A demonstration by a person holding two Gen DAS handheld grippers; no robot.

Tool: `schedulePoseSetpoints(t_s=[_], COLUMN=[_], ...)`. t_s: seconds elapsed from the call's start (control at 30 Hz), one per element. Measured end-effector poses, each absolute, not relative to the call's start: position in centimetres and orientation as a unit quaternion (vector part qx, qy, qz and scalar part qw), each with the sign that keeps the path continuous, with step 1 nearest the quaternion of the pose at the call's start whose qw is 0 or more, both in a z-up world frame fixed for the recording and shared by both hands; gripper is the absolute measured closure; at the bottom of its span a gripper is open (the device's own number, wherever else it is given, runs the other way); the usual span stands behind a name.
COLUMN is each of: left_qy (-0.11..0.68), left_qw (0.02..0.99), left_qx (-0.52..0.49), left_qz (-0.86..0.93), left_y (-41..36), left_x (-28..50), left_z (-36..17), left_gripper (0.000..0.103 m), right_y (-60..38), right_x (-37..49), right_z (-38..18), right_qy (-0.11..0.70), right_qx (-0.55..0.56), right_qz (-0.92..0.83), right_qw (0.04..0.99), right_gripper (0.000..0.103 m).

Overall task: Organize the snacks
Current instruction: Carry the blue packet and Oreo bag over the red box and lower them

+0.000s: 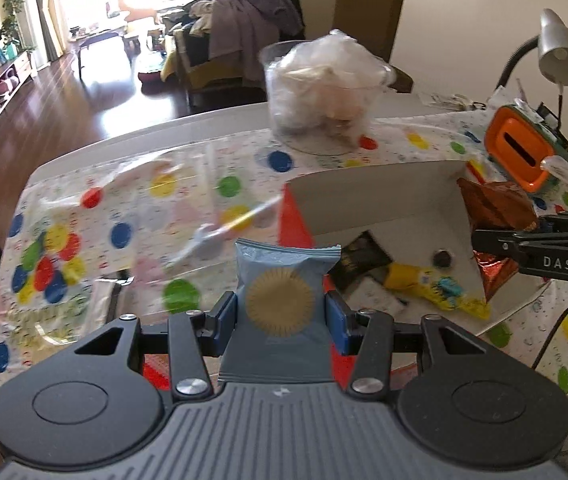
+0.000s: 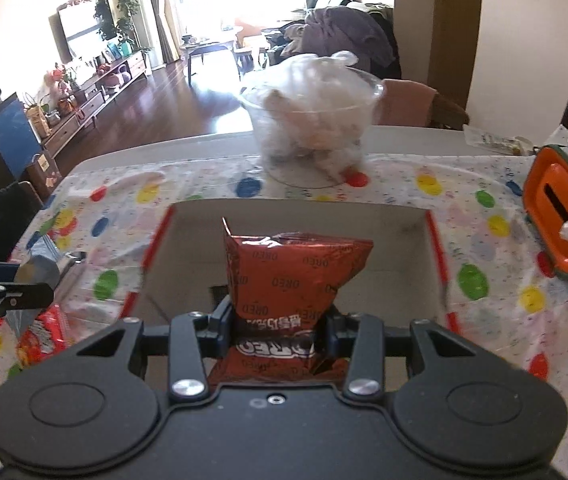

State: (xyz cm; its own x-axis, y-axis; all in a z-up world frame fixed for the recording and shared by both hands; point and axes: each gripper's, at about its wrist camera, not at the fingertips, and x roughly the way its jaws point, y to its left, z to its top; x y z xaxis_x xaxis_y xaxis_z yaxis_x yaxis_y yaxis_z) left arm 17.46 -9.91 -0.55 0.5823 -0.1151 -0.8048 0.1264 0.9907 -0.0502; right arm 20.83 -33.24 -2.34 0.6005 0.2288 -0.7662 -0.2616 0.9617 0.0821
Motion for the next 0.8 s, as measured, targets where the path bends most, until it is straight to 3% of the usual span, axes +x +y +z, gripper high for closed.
schedulePoseSetpoints(t_s=[0.8], left_qy=[0.525], left_qw=[0.848], left_qx=[-0.001], left_qz=[-0.071], left_y=[-21.4], left_x=[25.5], left_z=[-5.9], left_gripper=[0.056], right_y=[-37.9], right_x=[26.2], right_z=[-8.0], right_qy=[0.499], right_qx=[-0.086], right_qz=[0.199], right_qw=[0.839], right_gripper=[0.061])
